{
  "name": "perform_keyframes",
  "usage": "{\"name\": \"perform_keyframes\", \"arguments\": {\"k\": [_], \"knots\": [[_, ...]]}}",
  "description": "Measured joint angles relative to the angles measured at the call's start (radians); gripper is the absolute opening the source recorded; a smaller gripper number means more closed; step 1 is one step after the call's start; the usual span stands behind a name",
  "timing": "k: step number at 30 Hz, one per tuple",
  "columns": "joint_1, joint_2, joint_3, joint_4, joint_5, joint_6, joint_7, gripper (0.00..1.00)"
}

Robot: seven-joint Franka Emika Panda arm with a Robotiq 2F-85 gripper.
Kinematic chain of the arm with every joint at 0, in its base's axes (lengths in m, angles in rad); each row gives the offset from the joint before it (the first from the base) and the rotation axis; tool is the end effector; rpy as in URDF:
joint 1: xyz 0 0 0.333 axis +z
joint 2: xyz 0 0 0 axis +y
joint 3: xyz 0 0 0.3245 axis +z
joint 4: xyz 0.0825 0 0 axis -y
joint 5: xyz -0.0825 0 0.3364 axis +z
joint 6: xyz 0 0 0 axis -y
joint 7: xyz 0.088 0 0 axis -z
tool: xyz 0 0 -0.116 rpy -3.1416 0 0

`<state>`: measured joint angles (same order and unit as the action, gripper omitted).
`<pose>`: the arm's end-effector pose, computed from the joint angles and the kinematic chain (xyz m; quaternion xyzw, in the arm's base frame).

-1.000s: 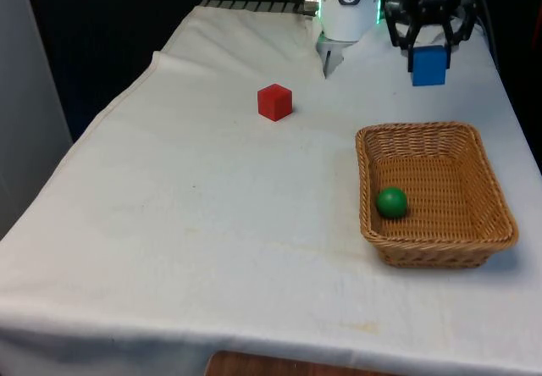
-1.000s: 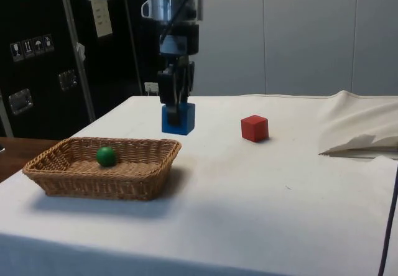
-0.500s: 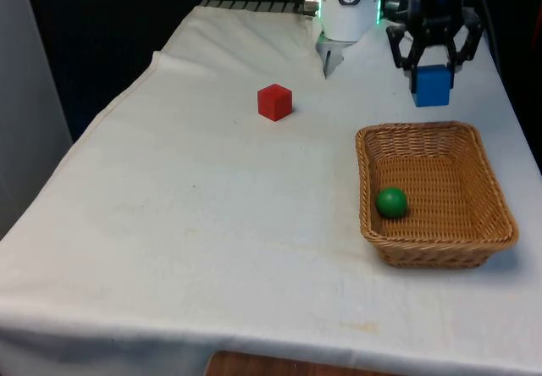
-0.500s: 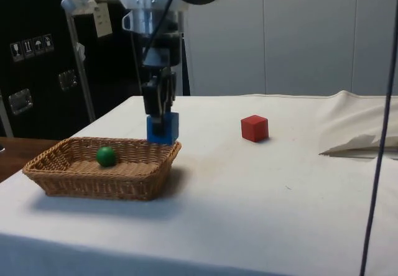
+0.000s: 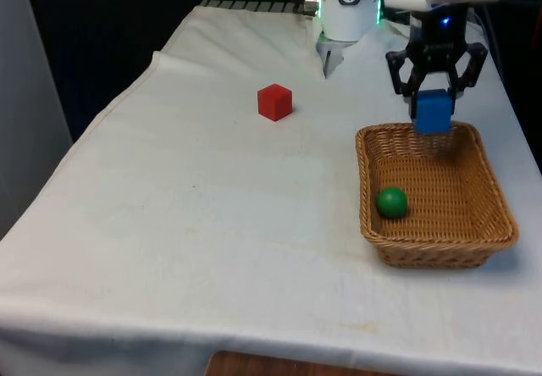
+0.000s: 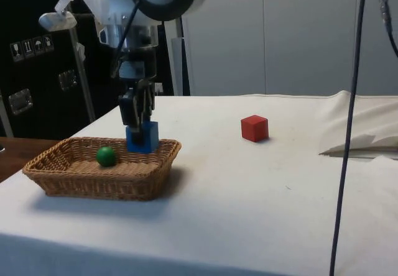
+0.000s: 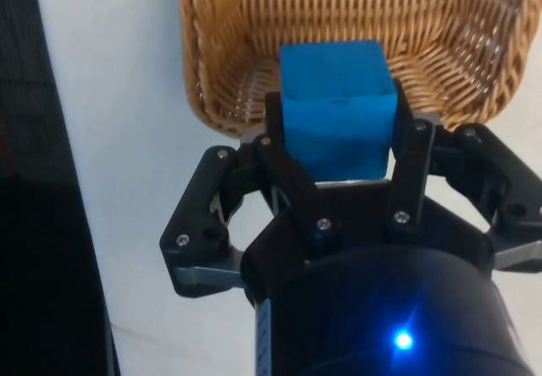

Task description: Place all non-red objects into the basket.

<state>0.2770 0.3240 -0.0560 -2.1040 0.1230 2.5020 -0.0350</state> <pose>0.5466 0.1238 0.3051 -0.9955 -0.0816 -0.0346 0.0330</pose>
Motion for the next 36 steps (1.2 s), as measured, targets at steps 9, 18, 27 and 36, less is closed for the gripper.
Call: {"name": "perform_keyframes", "arguments": {"k": [9,18,27,36], "knots": [[-0.002,0.055,-0.009,0.055,-0.002,-0.009,0.014,0.01],[-0.002,0.127,-0.016,0.123,-0.009,-0.009,0.037,0.01],[-0.002,0.175,-0.022,0.168,-0.017,-0.009,0.053,0.01],[0.004,0.242,-0.02,0.222,-0.044,-0.007,0.095,0.01]]}}
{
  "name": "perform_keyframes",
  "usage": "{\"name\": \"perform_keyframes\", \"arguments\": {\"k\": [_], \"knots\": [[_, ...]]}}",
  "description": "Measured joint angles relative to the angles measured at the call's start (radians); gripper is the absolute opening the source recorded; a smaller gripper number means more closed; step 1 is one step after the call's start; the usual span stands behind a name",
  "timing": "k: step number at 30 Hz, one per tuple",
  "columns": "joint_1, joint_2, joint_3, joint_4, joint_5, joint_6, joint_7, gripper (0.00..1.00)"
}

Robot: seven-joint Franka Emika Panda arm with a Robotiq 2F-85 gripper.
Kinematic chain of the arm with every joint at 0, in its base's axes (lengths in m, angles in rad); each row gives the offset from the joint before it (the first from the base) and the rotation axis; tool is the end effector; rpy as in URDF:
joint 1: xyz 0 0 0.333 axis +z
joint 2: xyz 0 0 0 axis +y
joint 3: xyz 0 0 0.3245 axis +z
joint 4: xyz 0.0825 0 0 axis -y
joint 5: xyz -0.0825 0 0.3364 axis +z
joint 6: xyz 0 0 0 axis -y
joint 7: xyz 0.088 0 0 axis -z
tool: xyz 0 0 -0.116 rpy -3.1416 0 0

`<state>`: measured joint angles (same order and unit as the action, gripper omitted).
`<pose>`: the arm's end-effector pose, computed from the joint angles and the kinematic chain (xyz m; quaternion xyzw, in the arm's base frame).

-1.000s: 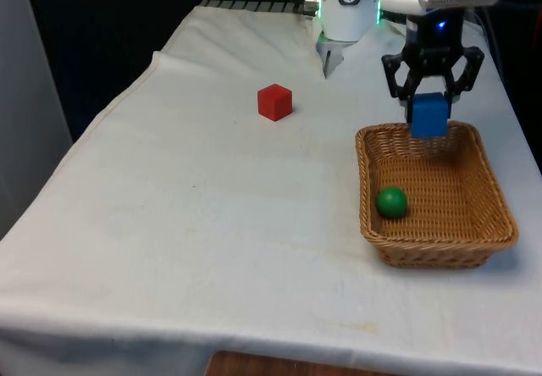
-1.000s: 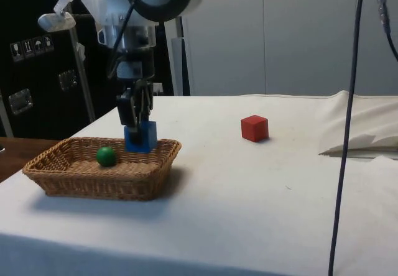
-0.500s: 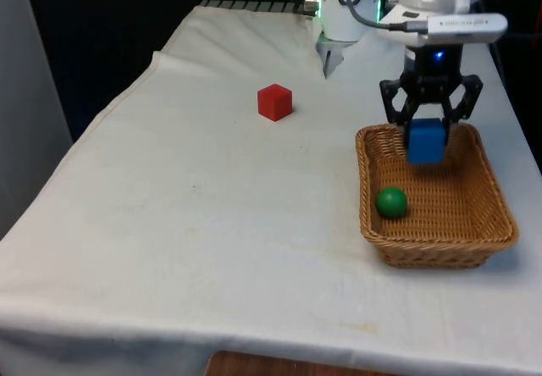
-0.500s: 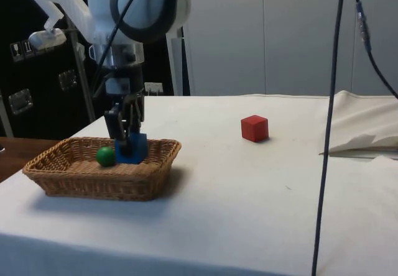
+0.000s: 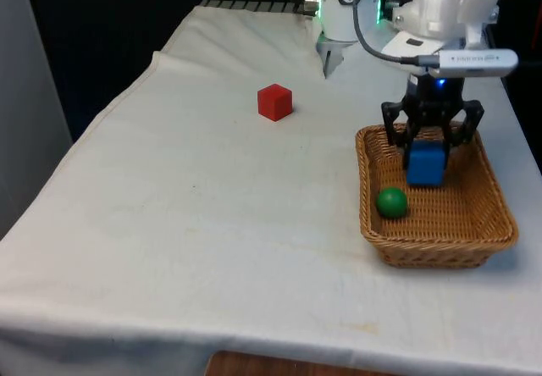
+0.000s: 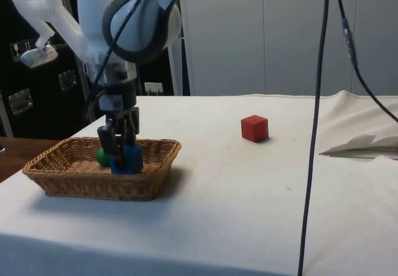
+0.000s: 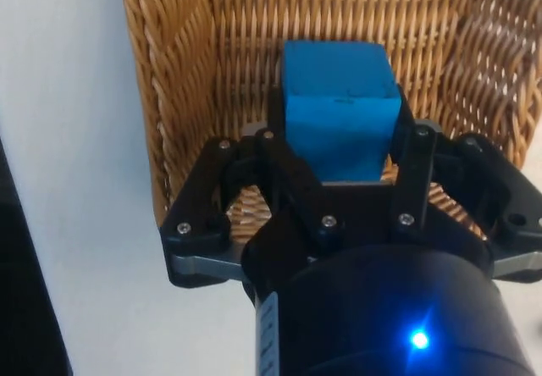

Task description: Place all non-red objects into the basket.

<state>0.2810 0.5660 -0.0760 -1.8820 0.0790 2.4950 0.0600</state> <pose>0.6020 0.1289 0.2459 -0.9985 -0.0479 -0.0239 0.0076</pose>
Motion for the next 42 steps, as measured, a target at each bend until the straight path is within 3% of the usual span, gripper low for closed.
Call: {"name": "perform_keyframes", "arguments": {"k": [16,18,24,25,27,39,42], "knots": [[0.005,0.049,0.004,0.05,0.0,-0.001,0.003,0.02],[0.006,0.05,0.004,0.052,0.0,-0.002,0.003,0.14],[0.008,0.063,0.004,0.063,0.0,-0.001,0.004,0.72],[0.008,0.064,0.004,0.064,0.0,-0.001,0.004,0.87],[0.008,0.065,0.004,0.065,0.0,-0.001,0.004,1.0],[0.008,0.057,0.003,0.075,0.0,-0.01,0.004,1.0],[0.008,0.025,0.002,0.075,0.0,-0.046,0.004,1.0]]}}
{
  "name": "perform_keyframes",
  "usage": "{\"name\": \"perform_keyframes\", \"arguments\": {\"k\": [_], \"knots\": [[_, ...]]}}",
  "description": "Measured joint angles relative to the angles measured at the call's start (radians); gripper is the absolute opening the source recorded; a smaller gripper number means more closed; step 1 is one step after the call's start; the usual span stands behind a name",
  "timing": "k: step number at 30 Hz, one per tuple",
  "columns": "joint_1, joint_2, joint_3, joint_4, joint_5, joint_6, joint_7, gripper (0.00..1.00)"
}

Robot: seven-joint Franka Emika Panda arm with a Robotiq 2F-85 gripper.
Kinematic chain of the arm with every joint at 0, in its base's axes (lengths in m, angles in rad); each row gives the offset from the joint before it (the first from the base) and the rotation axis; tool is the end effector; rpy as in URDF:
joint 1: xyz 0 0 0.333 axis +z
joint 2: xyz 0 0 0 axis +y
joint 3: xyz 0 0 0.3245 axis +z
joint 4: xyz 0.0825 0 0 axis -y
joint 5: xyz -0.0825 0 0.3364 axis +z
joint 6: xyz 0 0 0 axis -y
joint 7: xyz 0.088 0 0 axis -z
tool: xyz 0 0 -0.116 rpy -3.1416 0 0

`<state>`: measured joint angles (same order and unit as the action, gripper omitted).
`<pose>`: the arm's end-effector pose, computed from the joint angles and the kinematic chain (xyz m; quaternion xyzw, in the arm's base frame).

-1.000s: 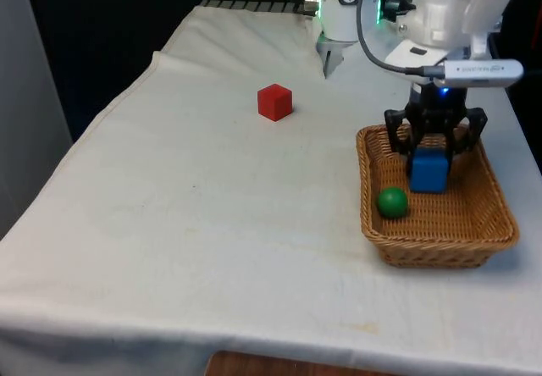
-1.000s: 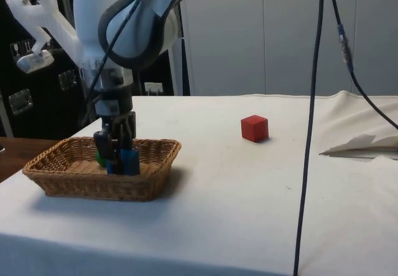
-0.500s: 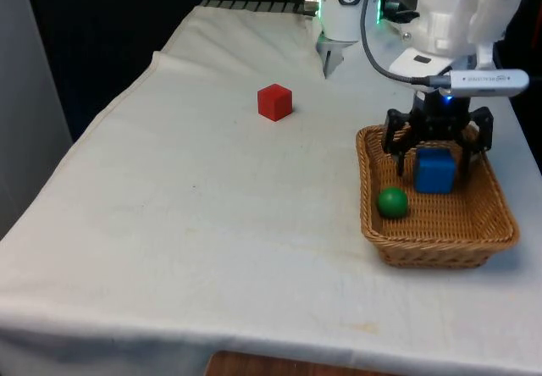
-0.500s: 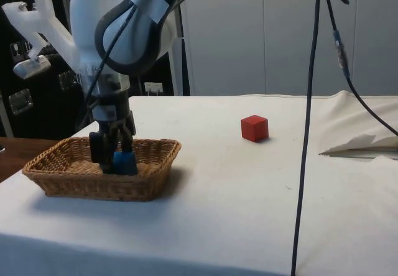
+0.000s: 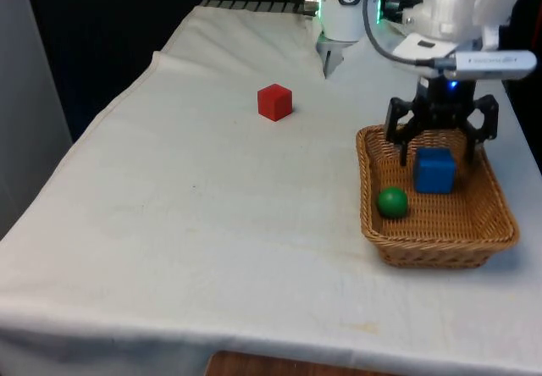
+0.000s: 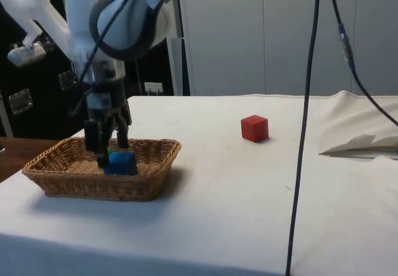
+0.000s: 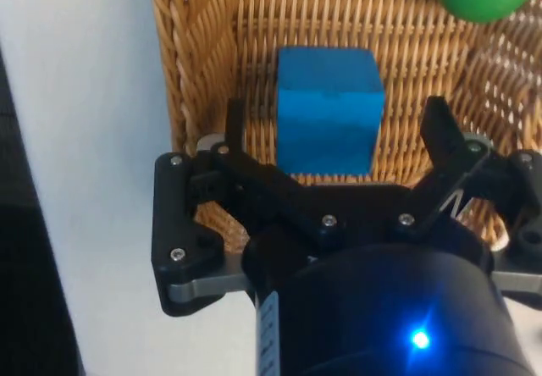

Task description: Place all non-red objects into the basket.

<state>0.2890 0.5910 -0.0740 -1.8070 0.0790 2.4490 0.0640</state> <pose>0.6160 0.1398 0.2542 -0.9982 -0.0525 -0.0256 0.0092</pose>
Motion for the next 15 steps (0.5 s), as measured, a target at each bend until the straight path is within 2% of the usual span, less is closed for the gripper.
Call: {"name": "perform_keyframes", "arguments": {"k": [9,15], "knots": [[0.0,-0.052,-0.003,-0.001,0.0,-0.044,-0.003,1.0],[-0.002,-0.096,-0.019,-0.006,0.0,-0.086,-0.018,1.0]]}}
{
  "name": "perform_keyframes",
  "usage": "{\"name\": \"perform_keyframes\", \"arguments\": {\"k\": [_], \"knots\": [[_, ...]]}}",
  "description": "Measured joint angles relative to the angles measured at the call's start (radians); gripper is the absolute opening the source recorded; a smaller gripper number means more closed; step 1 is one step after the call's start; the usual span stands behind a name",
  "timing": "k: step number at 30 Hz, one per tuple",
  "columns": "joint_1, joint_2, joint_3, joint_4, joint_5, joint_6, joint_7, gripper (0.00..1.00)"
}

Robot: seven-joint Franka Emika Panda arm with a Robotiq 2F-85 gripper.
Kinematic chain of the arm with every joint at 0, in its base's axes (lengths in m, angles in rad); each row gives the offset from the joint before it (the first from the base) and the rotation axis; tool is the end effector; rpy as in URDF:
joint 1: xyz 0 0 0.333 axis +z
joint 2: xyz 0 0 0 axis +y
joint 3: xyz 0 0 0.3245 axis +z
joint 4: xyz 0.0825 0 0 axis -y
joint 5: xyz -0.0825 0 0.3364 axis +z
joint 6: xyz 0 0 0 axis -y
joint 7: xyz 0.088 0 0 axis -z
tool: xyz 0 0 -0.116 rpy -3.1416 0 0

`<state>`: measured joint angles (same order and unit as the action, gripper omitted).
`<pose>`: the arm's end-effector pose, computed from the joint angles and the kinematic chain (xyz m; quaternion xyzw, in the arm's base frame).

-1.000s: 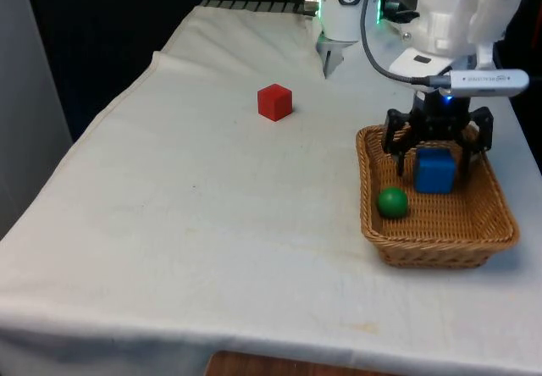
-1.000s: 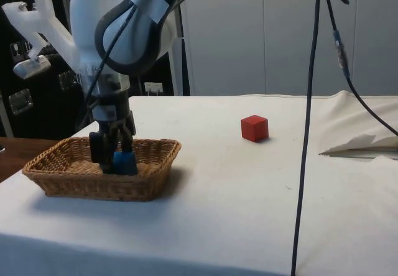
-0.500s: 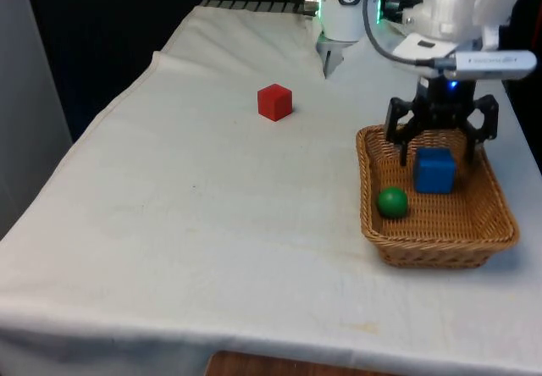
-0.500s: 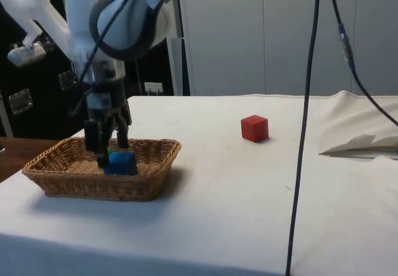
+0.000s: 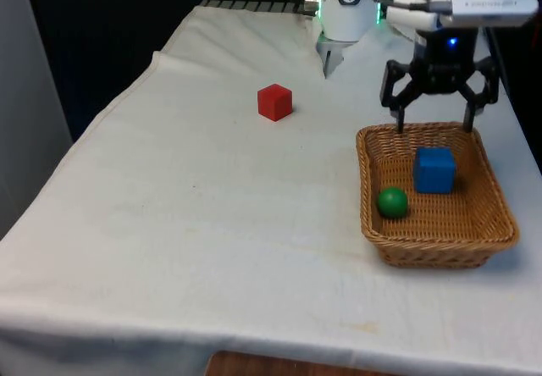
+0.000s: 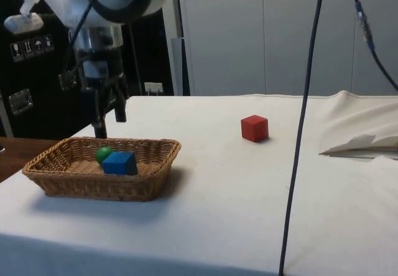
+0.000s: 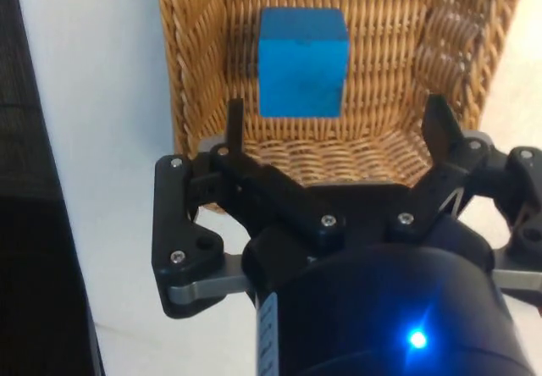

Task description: Place all non-red objects into the basket.

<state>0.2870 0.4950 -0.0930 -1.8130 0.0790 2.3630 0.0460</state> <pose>0.6124 0.1276 0.3045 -0.9982 -0.0528 -0.0279 0.0101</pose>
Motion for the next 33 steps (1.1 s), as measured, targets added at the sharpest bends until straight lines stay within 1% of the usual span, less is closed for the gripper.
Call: {"name": "perform_keyframes", "arguments": {"k": [3,7,9,12,17,23,28,33], "knots": [[-0.001,-0.024,-0.01,-0.012,0.0,-0.011,-0.013,1.0],[-0.006,-0.056,-0.026,-0.035,0.001,-0.013,-0.037,1.0],[-0.007,-0.061,-0.029,-0.039,0.002,-0.014,-0.042,1.0],[-0.013,-0.081,-0.04,-0.06,0.012,-0.015,-0.065,1.0],[-0.017,-0.098,-0.052,-0.08,0.019,-0.015,-0.086,1.0],[-0.024,-0.119,-0.078,-0.109,0.035,-0.014,-0.126,1.0],[-0.025,-0.139,-0.094,-0.134,0.035,-0.013,-0.145,1.0],[-0.025,-0.184,-0.118,-0.184,0.035,-0.007,-0.174,1.0]]}}
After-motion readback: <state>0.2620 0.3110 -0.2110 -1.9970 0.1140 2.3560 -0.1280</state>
